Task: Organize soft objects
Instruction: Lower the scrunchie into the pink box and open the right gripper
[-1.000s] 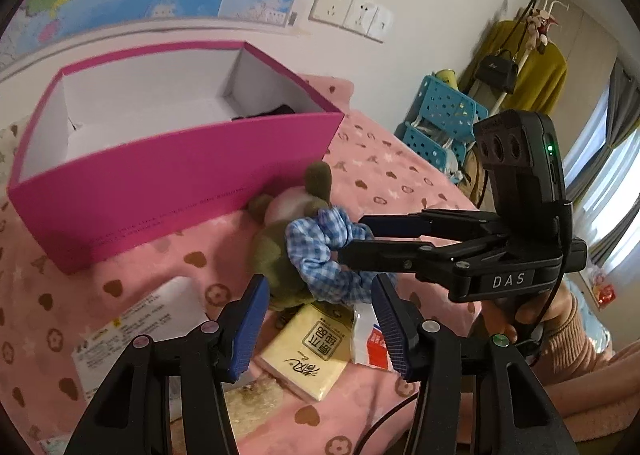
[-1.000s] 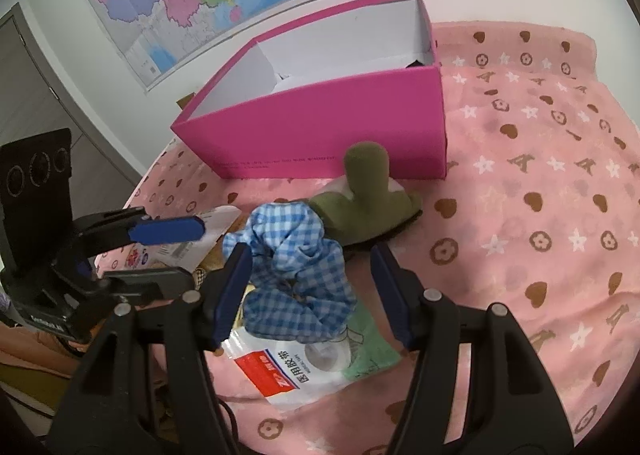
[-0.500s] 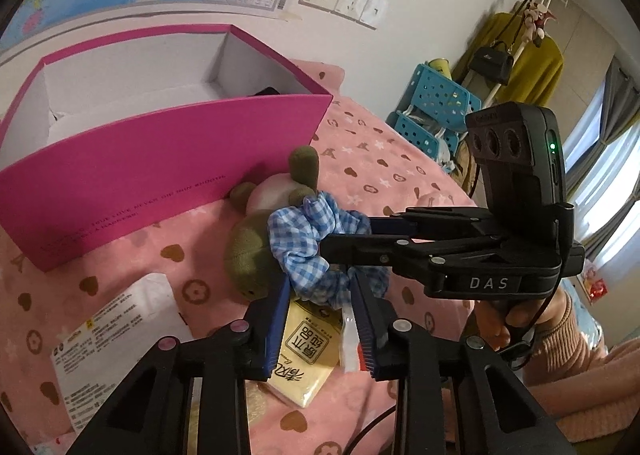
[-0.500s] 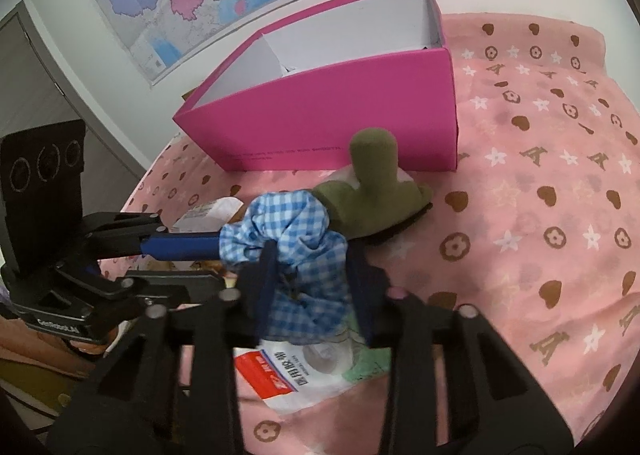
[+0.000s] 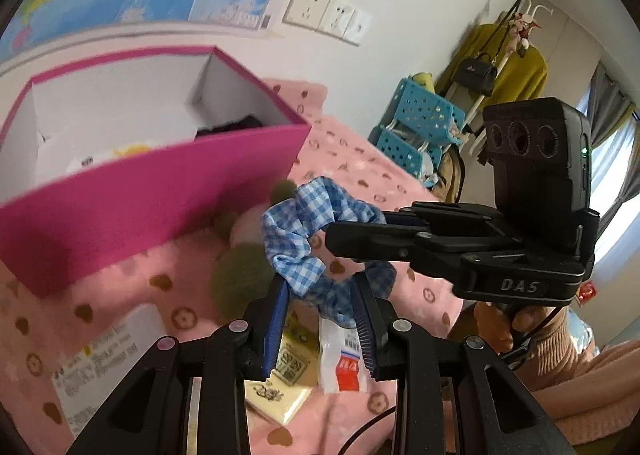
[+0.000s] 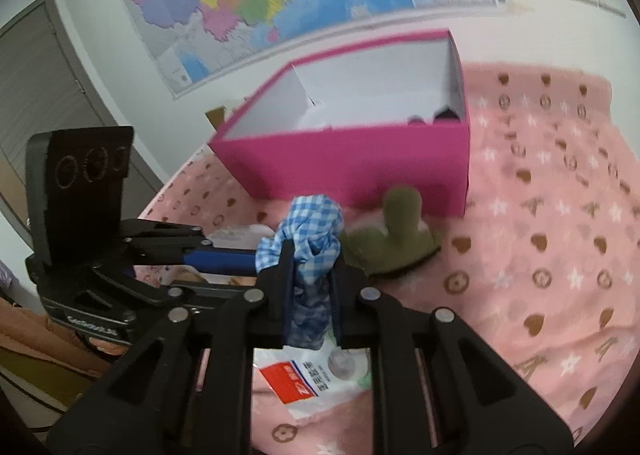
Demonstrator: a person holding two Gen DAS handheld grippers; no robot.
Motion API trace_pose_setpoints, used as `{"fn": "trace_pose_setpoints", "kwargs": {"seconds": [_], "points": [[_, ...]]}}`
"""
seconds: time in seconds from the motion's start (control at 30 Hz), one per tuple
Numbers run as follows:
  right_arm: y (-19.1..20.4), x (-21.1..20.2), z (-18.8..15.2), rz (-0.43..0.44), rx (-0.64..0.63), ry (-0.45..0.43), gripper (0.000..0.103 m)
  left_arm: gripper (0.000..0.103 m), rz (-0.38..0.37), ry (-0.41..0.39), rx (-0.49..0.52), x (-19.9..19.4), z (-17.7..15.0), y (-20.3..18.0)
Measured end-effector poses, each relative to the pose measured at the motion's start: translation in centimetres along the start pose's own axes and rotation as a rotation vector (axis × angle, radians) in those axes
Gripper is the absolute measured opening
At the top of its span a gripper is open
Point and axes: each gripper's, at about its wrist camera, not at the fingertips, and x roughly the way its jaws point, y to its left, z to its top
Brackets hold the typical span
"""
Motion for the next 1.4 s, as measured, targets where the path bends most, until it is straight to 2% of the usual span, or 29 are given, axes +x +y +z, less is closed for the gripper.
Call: {"fn": "trace_pose_setpoints", "kwargs": {"seconds": [0.2, 0.43, 0.67, 0.87, 1.13, 1.33, 1.4], "points": [[1.0, -1.2, 2.3, 0.011, -0.052, -0.056, 0.017, 0.031, 0.027, -0.052, 0.025, -1.3, 1.8, -0.2], [1.3, -1.4, 5.7, 0.032, -0.096, -0.115, 0.017, 0.031, 0.086, -0.125, 0.06, -2.8, 5.3, 0.1], [0.8, -0.5, 9.4, 0.045, -0.109, -0.151, 0.017, 0.031, 0.145, -0.159, 0.07, -2.7, 8.3, 1.0], [-0.5, 1.1, 11.3, 0.048, -0.088, -0.144, 0.017, 0.031, 0.194, -0.144, 0.041, -1.5, 9.9, 2.8], [-3.2, 3.9, 12.4, -0.005, -0.046, -0.089, 0.017, 0.031, 0.242, -0.093, 0.011, 1.1, 10.9, 4.4], [-4.7, 6.3, 12.0, -0.082, -0.04, -0.035, 0.022, 0.033, 0.3, -0.049, -0.01, 3.3, 11.2, 5.3], [-5.4, 7.1, 11.9, -0.129, -0.03, -0.011, 0.029, 0.034, 0.318, -0.034, -0.015, 3.7, 11.2, 5.6]]}}
